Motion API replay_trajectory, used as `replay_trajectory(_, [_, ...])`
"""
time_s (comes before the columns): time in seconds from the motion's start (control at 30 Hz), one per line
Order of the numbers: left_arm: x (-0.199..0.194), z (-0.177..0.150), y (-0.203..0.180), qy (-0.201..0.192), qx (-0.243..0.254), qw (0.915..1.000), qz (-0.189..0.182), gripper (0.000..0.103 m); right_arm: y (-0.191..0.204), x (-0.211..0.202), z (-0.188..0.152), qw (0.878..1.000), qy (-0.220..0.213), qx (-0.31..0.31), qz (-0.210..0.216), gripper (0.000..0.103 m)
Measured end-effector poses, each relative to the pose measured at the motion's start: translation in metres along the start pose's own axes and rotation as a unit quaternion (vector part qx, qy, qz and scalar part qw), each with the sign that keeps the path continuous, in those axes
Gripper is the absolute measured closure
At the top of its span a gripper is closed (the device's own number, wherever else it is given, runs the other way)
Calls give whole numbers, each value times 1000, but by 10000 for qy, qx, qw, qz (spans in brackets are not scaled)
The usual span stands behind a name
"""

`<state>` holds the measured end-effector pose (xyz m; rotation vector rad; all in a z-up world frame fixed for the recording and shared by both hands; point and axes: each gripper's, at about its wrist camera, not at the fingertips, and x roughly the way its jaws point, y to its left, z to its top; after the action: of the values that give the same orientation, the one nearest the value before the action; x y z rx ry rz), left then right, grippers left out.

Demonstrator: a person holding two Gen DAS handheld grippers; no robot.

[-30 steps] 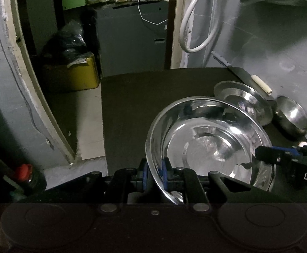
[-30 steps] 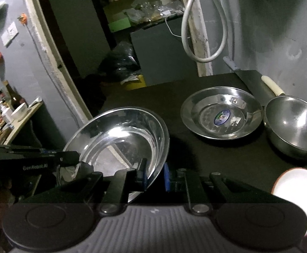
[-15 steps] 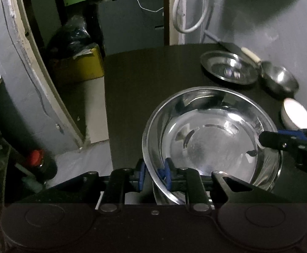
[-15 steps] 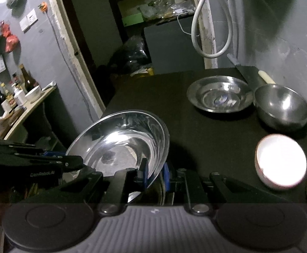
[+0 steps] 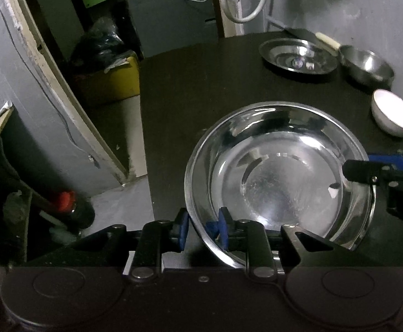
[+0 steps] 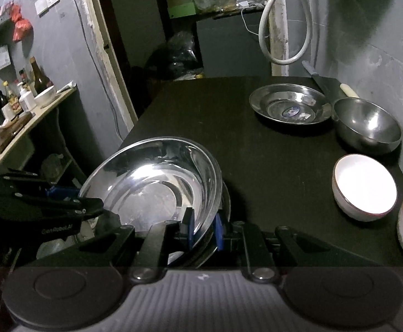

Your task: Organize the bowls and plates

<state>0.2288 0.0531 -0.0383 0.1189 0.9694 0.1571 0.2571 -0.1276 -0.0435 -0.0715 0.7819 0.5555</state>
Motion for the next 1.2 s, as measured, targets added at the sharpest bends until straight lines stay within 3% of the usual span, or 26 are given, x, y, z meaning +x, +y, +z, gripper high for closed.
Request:
replay_trajectory(0.47, [6,2,-8,107,-22,9999,117,74,-1,7,-3,9999,72,-68,-41,81])
replay_trajectory(0.57, [2,2,-2,79,-173,9998,94,61,-3,6,-5,10000,81,-28,-39,72])
replay_trajectory(0.73, [-11,4,7,-159,-522,9984,119,16,-14,1,-11,9998,17,189,-14,37])
replay_trajectory(0.87, [-20,12,11,-420,-743,9963,19,3,-28,-10,-15,9986,-171,490,66,17])
replay_trajectory(1.0, [-20,25,12,-558,-974,9937,-48,1,-39,-16,-15,9965,-461,681,121,0])
replay_trajectory(1.2, [-10,51,16,-622,-1278,9898,-80,1,-52,-14,-5,9943,-651,841,113,0])
